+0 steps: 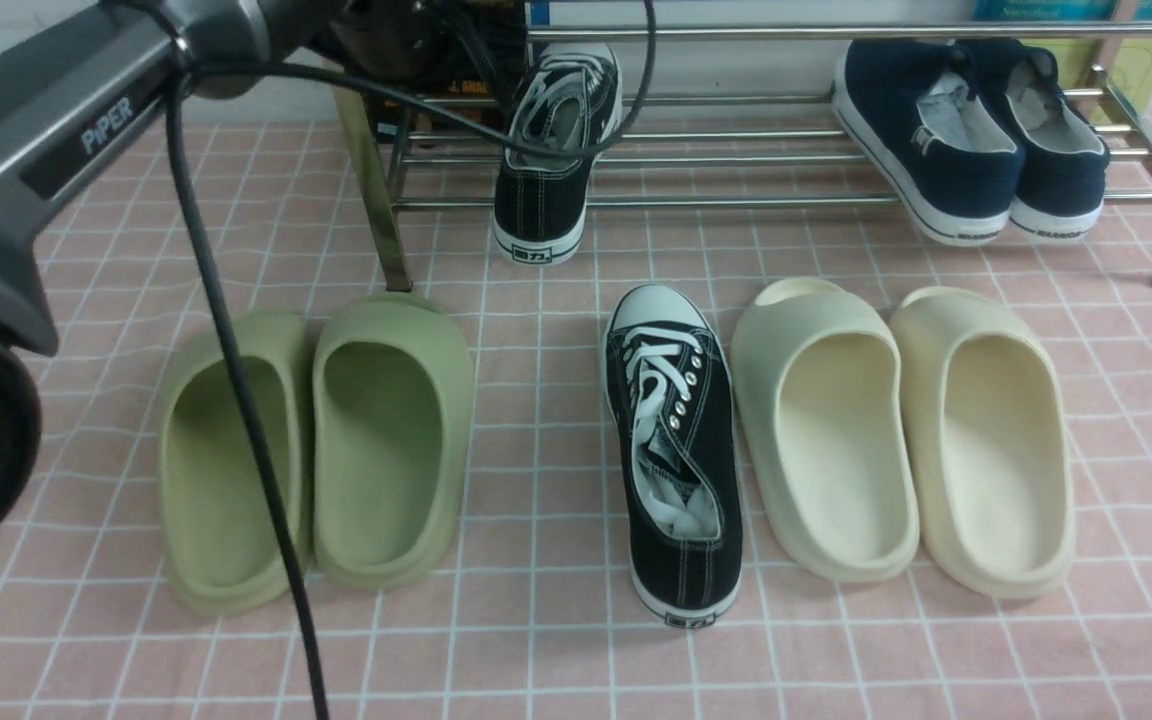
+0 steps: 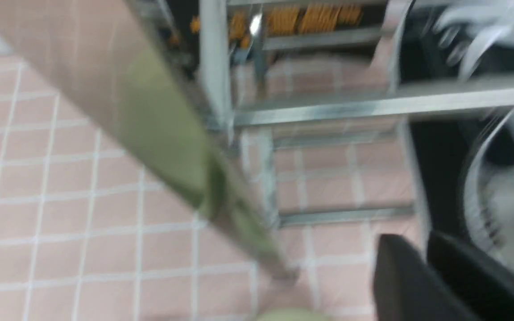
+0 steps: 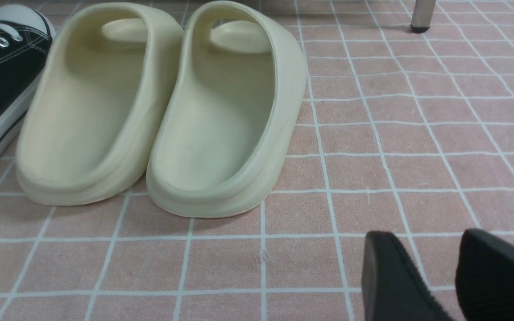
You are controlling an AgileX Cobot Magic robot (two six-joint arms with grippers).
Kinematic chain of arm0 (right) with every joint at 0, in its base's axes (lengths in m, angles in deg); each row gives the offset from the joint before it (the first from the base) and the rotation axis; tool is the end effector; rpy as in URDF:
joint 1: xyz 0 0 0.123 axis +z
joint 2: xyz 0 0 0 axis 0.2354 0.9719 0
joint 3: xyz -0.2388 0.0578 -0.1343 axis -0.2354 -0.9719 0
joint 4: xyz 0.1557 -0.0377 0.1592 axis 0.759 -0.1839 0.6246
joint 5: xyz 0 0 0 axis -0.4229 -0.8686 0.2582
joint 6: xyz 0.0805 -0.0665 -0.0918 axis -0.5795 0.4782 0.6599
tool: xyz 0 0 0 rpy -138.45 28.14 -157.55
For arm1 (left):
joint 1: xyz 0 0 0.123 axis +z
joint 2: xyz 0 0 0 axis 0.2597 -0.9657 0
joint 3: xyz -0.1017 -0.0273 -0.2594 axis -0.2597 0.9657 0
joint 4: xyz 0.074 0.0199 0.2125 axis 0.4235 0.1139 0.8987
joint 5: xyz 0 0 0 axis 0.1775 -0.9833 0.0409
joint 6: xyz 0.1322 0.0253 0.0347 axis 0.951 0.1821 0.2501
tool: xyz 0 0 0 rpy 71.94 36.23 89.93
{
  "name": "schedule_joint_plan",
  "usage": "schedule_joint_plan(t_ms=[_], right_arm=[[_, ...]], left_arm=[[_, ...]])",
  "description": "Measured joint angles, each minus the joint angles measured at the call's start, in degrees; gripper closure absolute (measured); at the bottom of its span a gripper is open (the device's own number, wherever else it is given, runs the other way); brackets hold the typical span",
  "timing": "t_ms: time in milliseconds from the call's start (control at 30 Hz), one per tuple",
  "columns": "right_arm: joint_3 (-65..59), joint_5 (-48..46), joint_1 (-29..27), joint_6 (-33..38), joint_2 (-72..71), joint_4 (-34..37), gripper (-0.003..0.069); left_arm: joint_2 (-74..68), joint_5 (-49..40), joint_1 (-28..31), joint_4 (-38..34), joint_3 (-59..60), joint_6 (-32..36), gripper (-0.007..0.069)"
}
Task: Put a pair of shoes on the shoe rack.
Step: Use the left arm to put a shoe into the shoe rack
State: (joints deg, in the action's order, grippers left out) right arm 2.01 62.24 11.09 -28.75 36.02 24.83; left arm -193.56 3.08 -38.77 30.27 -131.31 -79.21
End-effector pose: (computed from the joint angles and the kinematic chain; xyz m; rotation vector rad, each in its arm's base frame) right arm 0.0776 0.0014 0.1619 0.0635 1.8558 0.0366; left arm 0.4614 -0.1563 0.2930 0.1787 2.2553 0.0773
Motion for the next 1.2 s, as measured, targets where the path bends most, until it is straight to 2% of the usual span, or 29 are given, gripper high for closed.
schedule_joint_plan(t_ms=[33, 133, 300, 467, 733, 933, 1200], right_arm=[[0.0, 0.0, 0.0, 0.0, 0.0, 0.0, 0.0419], [0.0, 0.0, 0.0, 0.0, 0.0, 0.0, 0.0419], [0.0, 0.0, 0.0, 0.0, 0.0, 0.0, 0.0419], [0.0, 0.0, 0.0, 0.0, 0.0, 0.0, 0.0419], [0.0, 0.0, 0.0, 0.0, 0.0, 0.0, 0.0419], [0.0, 0.0, 0.0, 0.0, 0.0, 0.0, 0.0419], [0.0, 0.0, 0.0, 0.0, 0.0, 0.1, 0.0419]], left_arm=[[-1.3, -0.4, 0.1, -0.1, 0.0, 0.4, 0.0602], [-3.7, -0.7, 0.1, -0.7, 0.0, 0.4, 0.0619], [-7.8, -1.1, 0.1, -9.7, 0.2, 0.2, 0.0622], [-7.9, -0.1, 0.1, -15.3, 0.2, 2.8, 0.0621], [-7.9, -0.6, 0.4, -18.5, 0.2, 3.6, 0.0619], [-7.4, -1.4, 0.4, -21.7, 0.2, 7.3, 0.0619], [-3.4, -3.9, 0.4, -22.4, 0.2, 9.9, 0.0619]])
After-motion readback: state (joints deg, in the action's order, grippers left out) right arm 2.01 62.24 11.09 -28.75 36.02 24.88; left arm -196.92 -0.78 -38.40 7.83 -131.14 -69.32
